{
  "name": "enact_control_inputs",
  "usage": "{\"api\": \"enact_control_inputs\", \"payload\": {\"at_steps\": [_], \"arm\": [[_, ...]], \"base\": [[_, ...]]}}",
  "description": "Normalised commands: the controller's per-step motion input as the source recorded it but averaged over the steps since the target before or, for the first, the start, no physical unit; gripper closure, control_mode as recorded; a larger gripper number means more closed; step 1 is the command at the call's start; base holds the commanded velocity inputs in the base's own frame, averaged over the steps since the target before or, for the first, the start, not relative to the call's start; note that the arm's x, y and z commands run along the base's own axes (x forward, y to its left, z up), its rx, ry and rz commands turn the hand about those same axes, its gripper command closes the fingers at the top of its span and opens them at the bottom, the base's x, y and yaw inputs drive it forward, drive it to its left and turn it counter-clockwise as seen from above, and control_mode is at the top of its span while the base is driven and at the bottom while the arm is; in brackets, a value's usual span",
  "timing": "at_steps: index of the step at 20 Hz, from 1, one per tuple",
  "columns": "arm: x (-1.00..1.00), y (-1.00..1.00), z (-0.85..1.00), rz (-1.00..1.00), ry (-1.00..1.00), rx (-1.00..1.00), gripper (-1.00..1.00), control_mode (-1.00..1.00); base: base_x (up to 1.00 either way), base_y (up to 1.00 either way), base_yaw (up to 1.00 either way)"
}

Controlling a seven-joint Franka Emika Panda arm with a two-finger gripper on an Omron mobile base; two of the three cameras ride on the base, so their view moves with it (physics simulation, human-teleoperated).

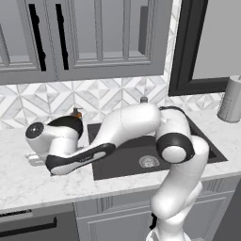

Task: Pick the pan and sponge and place them into the sink. Then turn on the water.

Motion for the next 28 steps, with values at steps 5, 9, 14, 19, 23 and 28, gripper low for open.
{"api": "enact_control_inputs", "payload": {"at_steps": [5,9,14,19,23,28], "arm": [[-0.12,-0.65,0.4,-0.12,-0.02,0.03,1.0,-1.0],[-0.04,-0.97,0.15,-0.28,0.1,0.09,1.0,-1.0],[-0.03,-1.0,0.01,-0.45,0.09,0.12,1.0,-1.0],[0.0,-1.0,0.0,-0.51,0.11,0.08,1.0,-1.0],[0.19,-0.83,0.0,-0.4,0.11,0.04,1.0,-1.0],[0.57,-0.45,0.0,-0.08,0.09,0.01,1.0,-1.0]], "base": [[0.0,0.0,0.0],[0.0,0.0,0.0],[0.0,0.0,0.0],[0.0,0.0,0.0],[0.0,0.0,0.0],[0.0,0.0,0.0]]}}
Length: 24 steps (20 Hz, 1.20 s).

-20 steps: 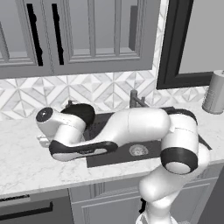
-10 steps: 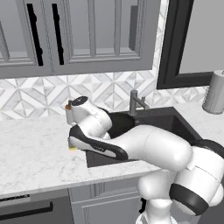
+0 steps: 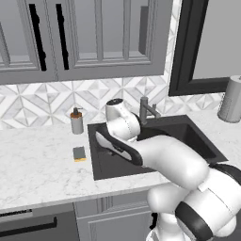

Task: Pick the pan and sponge and place them into the sink. Then turn on the water.

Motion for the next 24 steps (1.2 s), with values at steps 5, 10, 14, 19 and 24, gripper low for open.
{"api": "enact_control_inputs", "payload": {"at_steps": [5,10,14,19,24], "arm": [[0.75,-0.2,0.0,0.0,0.05,0.0,1.0,-1.0],[0.83,-0.05,-0.15,0.0,0.08,0.0,1.0,-1.0],[0.54,-0.01,-0.57,-0.01,0.08,0.0,1.0,-1.0],[0.23,-0.17,-0.69,-0.05,0.02,0.0,1.0,-1.0],[0.08,-0.09,-0.76,-0.08,0.0,0.0,1.0,-1.0]], "base": [[0.0,0.0,0.0],[0.0,0.0,0.0],[0.0,0.0,0.0],[0.0,0.0,0.0],[0.0,0.0,0.0]]}}
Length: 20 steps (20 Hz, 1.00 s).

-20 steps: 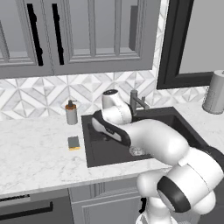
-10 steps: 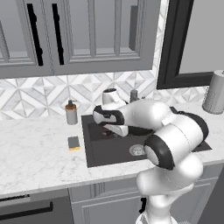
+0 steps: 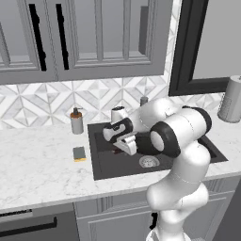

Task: Pick the pan and sponge and place them into the sink. Then turn on the water.

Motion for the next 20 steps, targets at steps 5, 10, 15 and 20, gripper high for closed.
{"api": "enact_control_inputs", "payload": {"at_steps": [5,10,15,20], "arm": [[0.0,0.0,-0.68,-0.09,0.0,0.0,1.0,-1.0],[0.07,0.0,-0.48,-0.07,0.0,0.0,1.0,-1.0],[0.23,0.0,-0.31,-0.03,0.0,0.0,1.0,-1.0],[0.22,0.0,-0.3,-0.02,0.0,0.0,1.0,-1.0]], "base": [[0.0,0.0,0.0],[0.0,0.0,0.0],[0.0,0.0,0.0],[0.0,0.0,0.0]]}}
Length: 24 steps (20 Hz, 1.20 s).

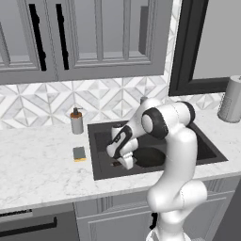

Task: Pick the pan and sponge and place them into the sink. Then turn on the water.

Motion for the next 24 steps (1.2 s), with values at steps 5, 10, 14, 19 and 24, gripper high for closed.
{"api": "enact_control_inputs", "payload": {"at_steps": [5,10,14,19,24], "arm": [[0.14,0.0,-0.04,0.0,0.0,0.0,-1.0,-1.0],[0.0,0.0,0.41,0.0,-0.01,0.0,-1.0,-1.0],[-0.07,0.0,0.94,0.0,0.0,0.0,-1.0,-1.0],[-0.17,0.0,0.94,0.02,0.01,0.0,-1.0,-1.0],[-0.48,0.09,0.68,0.07,0.0,0.0,-1.0,-1.0]], "base": [[0.0,0.0,0.0],[0.0,0.0,0.0],[0.0,0.0,0.0],[0.0,0.0,0.0],[0.0,0.0,0.0]]}}
